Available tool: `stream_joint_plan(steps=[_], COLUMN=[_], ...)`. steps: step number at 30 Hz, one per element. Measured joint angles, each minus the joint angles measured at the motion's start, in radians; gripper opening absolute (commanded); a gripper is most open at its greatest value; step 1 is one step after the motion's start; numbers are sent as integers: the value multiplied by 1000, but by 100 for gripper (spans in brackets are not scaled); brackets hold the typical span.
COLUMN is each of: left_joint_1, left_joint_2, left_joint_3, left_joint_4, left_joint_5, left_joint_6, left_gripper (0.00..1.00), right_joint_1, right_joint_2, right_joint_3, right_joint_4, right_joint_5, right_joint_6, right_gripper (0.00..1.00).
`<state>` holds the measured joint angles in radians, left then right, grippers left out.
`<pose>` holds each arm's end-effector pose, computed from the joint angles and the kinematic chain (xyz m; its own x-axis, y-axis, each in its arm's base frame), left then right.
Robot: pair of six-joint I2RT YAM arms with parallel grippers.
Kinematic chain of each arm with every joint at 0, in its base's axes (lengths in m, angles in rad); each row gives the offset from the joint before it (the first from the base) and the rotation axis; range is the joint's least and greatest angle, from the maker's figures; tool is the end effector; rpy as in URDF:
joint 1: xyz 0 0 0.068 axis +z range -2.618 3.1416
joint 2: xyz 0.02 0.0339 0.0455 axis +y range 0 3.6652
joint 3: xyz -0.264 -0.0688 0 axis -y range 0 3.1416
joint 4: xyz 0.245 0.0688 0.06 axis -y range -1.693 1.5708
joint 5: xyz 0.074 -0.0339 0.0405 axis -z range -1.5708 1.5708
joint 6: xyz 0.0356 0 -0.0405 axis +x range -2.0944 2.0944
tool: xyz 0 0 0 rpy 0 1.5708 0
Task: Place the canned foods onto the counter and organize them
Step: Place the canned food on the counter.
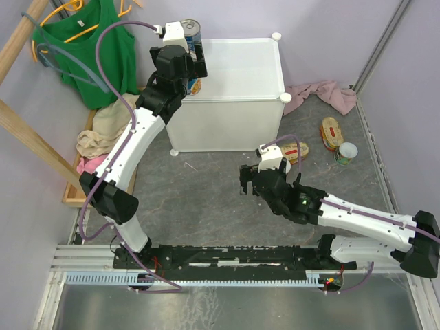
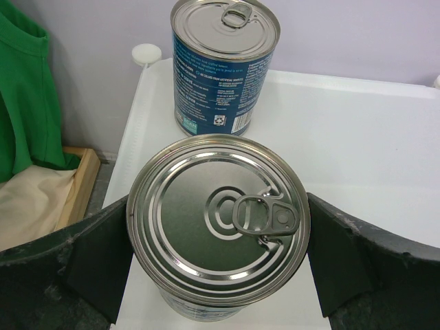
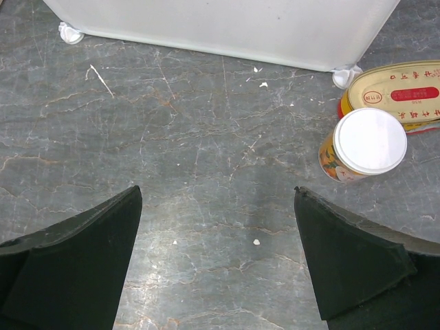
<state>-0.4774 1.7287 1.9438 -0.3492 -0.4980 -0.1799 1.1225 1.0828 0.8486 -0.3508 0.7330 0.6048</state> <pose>0.3563 -0.1652 0.4711 -0.1138 -0.1181 -0.9865 -0.0378 0.9927 -0.1145 0.1221 0.1989 0.2927 -0.4402 0.0596 -0.8959 -0.2160 0.9615 0.1701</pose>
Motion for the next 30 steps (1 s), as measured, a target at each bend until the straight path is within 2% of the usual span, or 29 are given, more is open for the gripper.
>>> stream_joint_plan(steps=[20,22,24,25,27,29,30], left_joint_1=[0,0,0,0,2,6,8], left_joint_2=[16,24,31,32,32,32,32], left_joint_3=[56,70,81,84,87,89,90], left_joint_4=[-71,-80,-90,-92,-99,-102,-105], left_joint_5=[5,7,8,10,16,29,33], left_joint_6=[0,0,0,0,-1,-1,-1], left_gripper=[99,99,99,99,99,99,99], right_joint_1=[0,0,-7,-10,-26,-50,-63], right_joint_2=[61,84,118,133,171,214,243], right_joint_3=[6,27,68,87,142,206,244], right_joint_4=[52,67,93,110,158,207,230], right_joint_5=[-23,-27,-35,-42,-72,-113,-136], right_joint_6=[-43,-66,-101,-117,-155,-180,-192], right_gripper=[99,90,69,54,31,12,7])
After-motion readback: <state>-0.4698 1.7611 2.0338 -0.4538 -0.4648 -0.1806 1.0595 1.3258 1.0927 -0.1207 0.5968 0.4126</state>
